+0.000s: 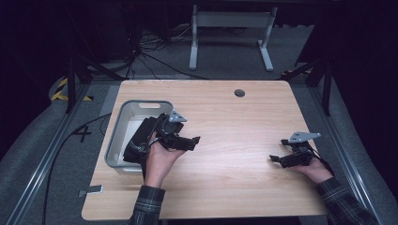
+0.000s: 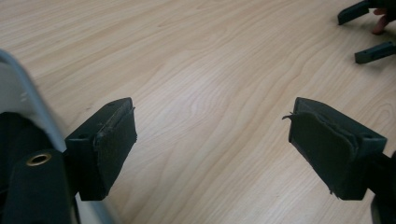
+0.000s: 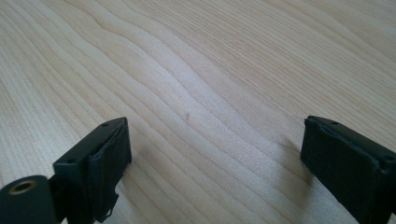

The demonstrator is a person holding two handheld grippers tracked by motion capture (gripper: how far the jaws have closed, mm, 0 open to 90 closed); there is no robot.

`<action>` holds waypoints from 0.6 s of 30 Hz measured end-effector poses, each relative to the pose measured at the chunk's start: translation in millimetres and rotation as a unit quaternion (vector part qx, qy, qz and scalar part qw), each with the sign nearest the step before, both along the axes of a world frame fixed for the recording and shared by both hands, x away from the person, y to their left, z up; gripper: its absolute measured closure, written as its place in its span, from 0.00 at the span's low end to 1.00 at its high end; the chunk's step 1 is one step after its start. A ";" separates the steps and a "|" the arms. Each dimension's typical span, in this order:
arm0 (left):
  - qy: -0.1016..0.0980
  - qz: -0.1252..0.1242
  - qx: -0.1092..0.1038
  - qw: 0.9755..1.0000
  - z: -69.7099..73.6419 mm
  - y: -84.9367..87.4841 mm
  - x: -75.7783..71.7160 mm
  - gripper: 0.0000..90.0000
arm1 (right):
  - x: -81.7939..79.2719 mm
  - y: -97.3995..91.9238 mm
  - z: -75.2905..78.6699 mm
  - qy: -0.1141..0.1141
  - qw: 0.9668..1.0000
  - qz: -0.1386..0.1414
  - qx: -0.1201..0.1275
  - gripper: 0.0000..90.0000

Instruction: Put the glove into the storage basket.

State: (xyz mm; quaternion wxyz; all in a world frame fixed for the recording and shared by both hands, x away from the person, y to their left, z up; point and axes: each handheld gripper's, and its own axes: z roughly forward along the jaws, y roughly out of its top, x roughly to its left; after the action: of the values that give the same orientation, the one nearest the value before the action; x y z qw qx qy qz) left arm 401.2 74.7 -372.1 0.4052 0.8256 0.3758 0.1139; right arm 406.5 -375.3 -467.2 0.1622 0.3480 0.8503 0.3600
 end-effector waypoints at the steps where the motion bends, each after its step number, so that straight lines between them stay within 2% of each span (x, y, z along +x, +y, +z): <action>1: 0.000 -0.004 0.000 1.000 -1.9 -4.1 -1.6 0.18 | 0.0 0.0 0.0 0.000 1.000 0.000 0.000 0.10; 5: -0.006 -0.016 -0.002 1.000 -9.6 -18.9 -8.8 0.18 | 0.0 0.0 0.0 0.000 1.000 0.000 0.000 0.10; 9: -0.010 -0.033 0.005 0.999 -21.8 -37.7 -16.1 0.18 | 0.0 0.0 0.0 0.000 1.000 0.000 0.000 0.10; 14: -0.015 -0.041 0.005 0.999 -31.7 -49.1 -20.3 0.18 | 0.0 0.0 0.0 0.000 1.000 0.000 0.000 0.10; 18: -0.010 -0.052 0.013 0.999 -46.8 -61.6 -25.7 0.18 | 0.0 0.0 0.0 0.000 1.000 0.000 0.000 0.10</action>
State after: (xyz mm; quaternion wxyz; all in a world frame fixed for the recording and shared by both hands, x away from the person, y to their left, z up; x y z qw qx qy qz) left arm 375.5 13.1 -418.9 0.4034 0.8480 0.3271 0.1058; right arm 406.5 -375.3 -467.2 0.1621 0.3480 0.8503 0.3601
